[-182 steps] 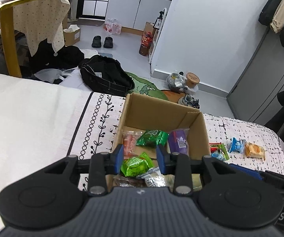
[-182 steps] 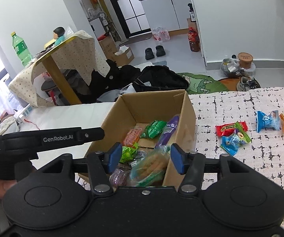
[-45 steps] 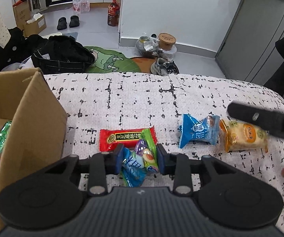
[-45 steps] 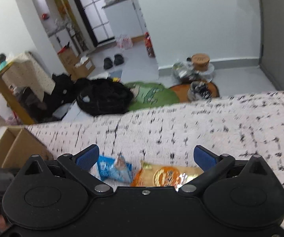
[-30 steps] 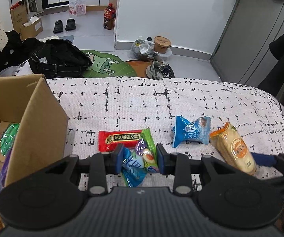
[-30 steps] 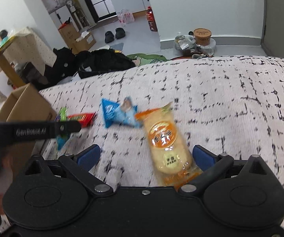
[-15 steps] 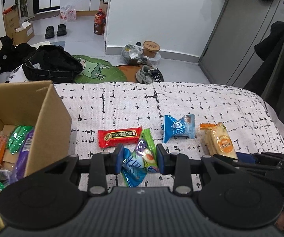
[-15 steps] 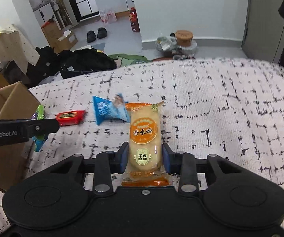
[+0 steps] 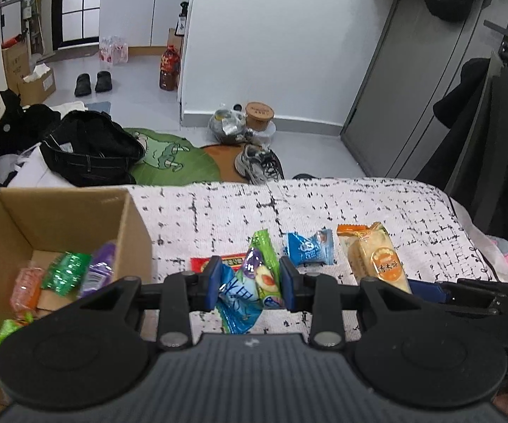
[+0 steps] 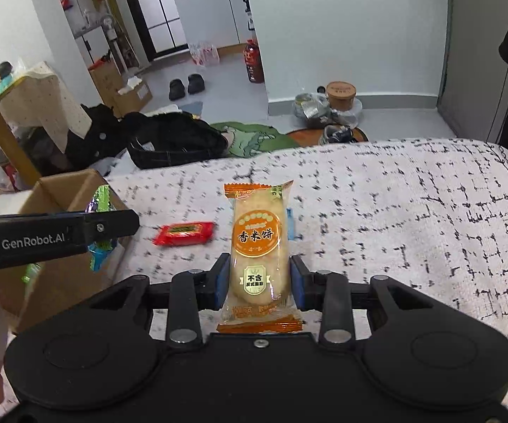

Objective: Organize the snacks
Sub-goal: 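Lift both packets and carry them over the cardboard box, then open both tools to drop the candy and cake packets into the box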

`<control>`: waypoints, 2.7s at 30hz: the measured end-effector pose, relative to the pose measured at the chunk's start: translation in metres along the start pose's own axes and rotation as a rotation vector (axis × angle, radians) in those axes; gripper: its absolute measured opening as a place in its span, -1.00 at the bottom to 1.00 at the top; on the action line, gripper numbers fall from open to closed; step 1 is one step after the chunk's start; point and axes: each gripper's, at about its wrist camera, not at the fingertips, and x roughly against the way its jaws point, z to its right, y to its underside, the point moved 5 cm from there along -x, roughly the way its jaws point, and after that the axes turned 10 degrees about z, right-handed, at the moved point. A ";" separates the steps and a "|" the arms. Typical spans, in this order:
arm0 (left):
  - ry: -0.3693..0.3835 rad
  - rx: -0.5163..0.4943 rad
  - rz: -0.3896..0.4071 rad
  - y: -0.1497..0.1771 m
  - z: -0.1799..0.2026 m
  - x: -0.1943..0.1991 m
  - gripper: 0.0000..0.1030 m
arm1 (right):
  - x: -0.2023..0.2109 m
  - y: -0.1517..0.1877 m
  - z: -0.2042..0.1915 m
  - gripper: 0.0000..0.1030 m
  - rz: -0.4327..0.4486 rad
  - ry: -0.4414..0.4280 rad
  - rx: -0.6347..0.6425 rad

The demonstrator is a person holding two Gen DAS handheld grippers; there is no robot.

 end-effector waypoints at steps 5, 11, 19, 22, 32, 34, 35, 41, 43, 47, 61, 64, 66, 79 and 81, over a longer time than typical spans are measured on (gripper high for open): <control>-0.002 -0.001 0.027 -0.006 -0.010 0.015 -0.35 | 0.007 -0.007 -0.018 -0.33 0.029 -0.013 -0.001; -0.016 0.007 0.049 -0.010 -0.027 0.030 -0.35 | 0.014 -0.014 -0.039 -0.33 0.059 -0.032 -0.009; -0.038 0.017 0.068 -0.013 -0.050 0.045 -0.35 | 0.017 -0.020 -0.064 -0.33 0.086 -0.061 -0.004; -0.046 0.022 0.076 -0.013 -0.059 0.051 -0.35 | 0.017 -0.021 -0.074 -0.33 0.093 -0.076 0.003; -0.096 0.043 0.094 -0.016 -0.094 0.066 -0.35 | 0.015 -0.023 -0.105 -0.33 0.110 -0.118 0.011; -0.108 0.046 0.097 -0.016 -0.101 0.069 -0.35 | 0.015 -0.022 -0.111 -0.33 0.109 -0.125 0.013; -0.114 0.048 0.098 -0.016 -0.105 0.070 -0.35 | 0.014 -0.022 -0.114 -0.33 0.108 -0.129 0.015; -0.150 0.085 0.092 -0.016 -0.125 0.074 -0.35 | 0.012 -0.023 -0.132 -0.33 0.111 -0.166 0.022; -0.156 0.086 0.093 -0.016 -0.129 0.075 -0.35 | 0.010 -0.023 -0.138 -0.33 0.110 -0.178 0.025; -0.174 0.098 0.088 -0.014 -0.139 0.072 -0.35 | 0.004 -0.023 -0.151 -0.33 0.103 -0.198 0.029; -0.200 0.184 0.085 -0.014 -0.175 0.057 -0.13 | -0.027 -0.016 -0.174 -0.33 0.045 -0.231 0.039; -0.212 0.193 0.092 -0.012 -0.178 0.059 -0.06 | -0.032 -0.014 -0.178 -0.33 0.035 -0.238 0.040; -0.212 0.200 0.093 -0.011 -0.180 0.060 -0.05 | -0.034 -0.013 -0.180 -0.33 0.031 -0.241 0.034; -0.230 0.198 0.104 -0.014 -0.183 0.069 0.15 | -0.030 -0.013 -0.180 0.08 0.033 -0.263 0.046; -0.232 0.198 0.096 -0.013 -0.181 0.068 0.28 | -0.026 -0.012 -0.173 0.10 0.036 -0.251 0.040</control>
